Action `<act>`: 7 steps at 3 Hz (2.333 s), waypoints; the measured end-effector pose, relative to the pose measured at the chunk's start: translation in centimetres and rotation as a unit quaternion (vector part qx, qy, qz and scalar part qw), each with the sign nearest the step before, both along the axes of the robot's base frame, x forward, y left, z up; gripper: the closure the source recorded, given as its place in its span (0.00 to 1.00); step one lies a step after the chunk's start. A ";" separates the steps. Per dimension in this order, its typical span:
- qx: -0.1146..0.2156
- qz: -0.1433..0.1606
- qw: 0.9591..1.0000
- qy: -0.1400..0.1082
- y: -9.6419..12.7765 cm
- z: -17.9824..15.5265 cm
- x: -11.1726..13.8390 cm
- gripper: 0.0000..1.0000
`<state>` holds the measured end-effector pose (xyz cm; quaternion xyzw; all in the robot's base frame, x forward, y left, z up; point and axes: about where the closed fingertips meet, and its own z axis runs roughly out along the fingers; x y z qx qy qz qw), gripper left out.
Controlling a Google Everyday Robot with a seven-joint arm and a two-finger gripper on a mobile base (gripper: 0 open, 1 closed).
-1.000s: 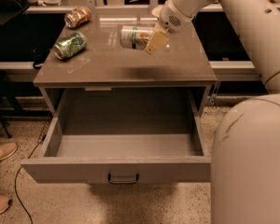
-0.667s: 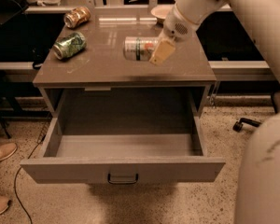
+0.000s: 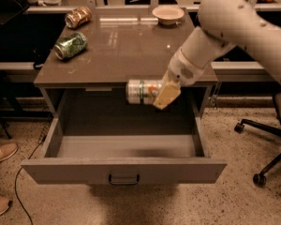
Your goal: Place 7up can into top drawer
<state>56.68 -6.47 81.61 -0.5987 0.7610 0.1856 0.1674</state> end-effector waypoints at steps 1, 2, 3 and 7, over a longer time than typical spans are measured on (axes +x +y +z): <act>0.004 -0.002 0.999 0.037 -0.1 -4.3 -1.7 1.00; 0.003 -0.002 0.999 0.043 0.0 -4.9 -2.0 1.00; 0.000 -0.016 0.999 0.045 0.1 -5.7 -2.1 1.00; 0.062 -0.145 0.985 0.070 5.3 -17.4 1.6 0.51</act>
Offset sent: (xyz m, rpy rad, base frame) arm -0.0160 -0.0005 -0.0406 0.0080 0.0700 -0.0043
